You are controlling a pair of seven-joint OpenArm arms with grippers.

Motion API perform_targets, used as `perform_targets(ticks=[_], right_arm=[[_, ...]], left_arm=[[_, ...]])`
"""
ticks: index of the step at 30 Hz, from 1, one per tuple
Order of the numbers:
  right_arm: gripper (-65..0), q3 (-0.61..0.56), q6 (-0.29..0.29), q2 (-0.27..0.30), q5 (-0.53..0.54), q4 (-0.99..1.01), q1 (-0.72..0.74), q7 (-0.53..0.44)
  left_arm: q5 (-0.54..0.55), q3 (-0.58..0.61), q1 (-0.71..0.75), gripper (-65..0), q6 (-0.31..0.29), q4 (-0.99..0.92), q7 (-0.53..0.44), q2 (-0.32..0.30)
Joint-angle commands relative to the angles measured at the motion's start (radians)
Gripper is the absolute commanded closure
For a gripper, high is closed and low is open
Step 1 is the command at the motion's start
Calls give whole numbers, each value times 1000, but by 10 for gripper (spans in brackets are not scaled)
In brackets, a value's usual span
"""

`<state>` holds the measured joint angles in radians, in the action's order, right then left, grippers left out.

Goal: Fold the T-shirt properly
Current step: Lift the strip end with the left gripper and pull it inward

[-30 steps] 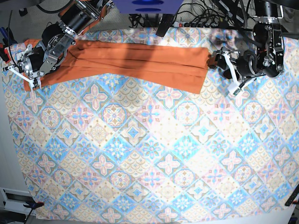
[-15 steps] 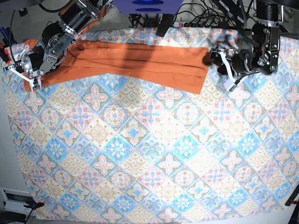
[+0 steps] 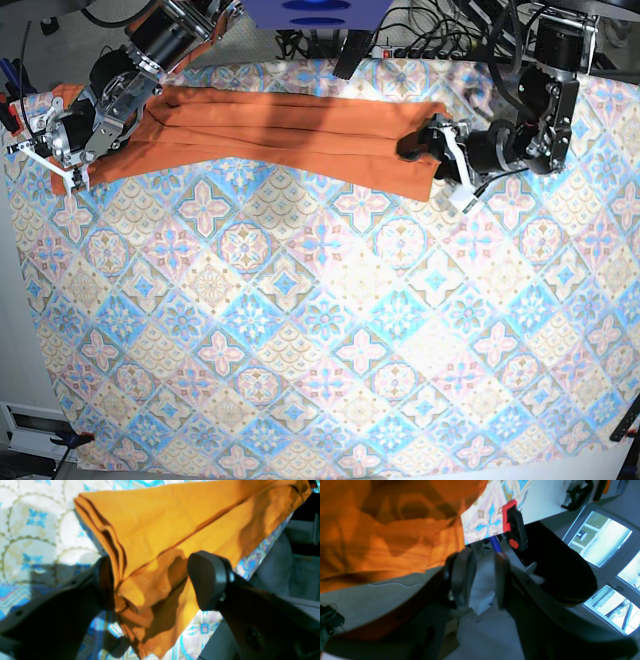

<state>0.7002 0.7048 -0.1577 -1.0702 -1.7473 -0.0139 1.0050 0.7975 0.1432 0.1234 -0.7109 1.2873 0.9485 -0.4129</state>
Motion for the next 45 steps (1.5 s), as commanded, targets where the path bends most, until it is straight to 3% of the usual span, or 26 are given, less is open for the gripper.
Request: perform_targets(ticks=[1,9,16,26,37,43,45], right_arm=[[-173,0,-7,10,-17,-19,12,2],[-173,-1,-7,10,-17,-19,15,2],[-172,-3,-7,8,-15,-19,16,2],[-172,3,-7,8,-14,-19,15,2],[-172,3,-7,10,-15,-21,13,2],[-172,3,-7,10,-14,-21,13,1],[-172,3,-7,10,-14,-21,13,1]], left_arm=[[-45,19,12,-443,13,-5,63,4],[-54,22,42,-428,13,-7,65,3],[-57,22,46,-211,13,-7,66,4],[-46,129,-4,-102,13,-7,63,10],[-45,135,-35,-97,13,-2,123,81],[-20,128,-34,-96,13,45,137,72],[4,128,-32,-96,13,81,142,39]])
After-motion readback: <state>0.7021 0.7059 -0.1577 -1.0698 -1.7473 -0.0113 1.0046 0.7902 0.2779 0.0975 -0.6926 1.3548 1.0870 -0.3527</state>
